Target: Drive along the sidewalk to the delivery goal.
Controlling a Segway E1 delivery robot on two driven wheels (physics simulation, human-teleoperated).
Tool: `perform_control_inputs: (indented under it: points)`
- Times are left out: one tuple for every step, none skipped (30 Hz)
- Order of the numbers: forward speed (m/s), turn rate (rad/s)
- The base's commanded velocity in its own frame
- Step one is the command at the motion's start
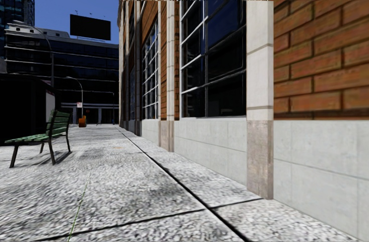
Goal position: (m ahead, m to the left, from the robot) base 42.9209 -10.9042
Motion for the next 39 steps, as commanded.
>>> perform_control_inputs:
  points:
    - [2.0,0.59]
    - [2.0,0.59]
    - [2.0,0.59]
    - [2.0,0.59]
    - [2.0,0.59]
    - [2.0,0.59]
    - [2.0,0.59]
    - [2.0,0.59]
    - [2.0,0.59]
    - [2.0,0.59]
    - [2.0,0.59]
    - [2.0,0.59]
    - [2.0,0.59]
    - [2.0,0.59]
    - [2.0,0.59]
    - [2.0,0.47]
    - [2.0,0.42]
    - [2.0,0.41]
    - [2.0,0.41]
    - [2.0,0.4]
    - [2.0,0.4]
    - [2.0,0.4]
    - [2.0,0.4]
    - [2.0,0.41]
    - [2.0,0.41]
    - [2.0,0.41]
    - [2.0,0.41]
    - [2.0,0.41]
    - [2.0,0.41]
    - [2.0,0.41]
    - [2.0,0.41]
    - [2.0,0.41]
    - [2.0,0.41]
    - [2.0,0.41]
    - [2.0,0.3]
    - [2.0,0.0]
    - [2.0,0.0]
    - [2.0,0.0]
    - [2.0,0.0]
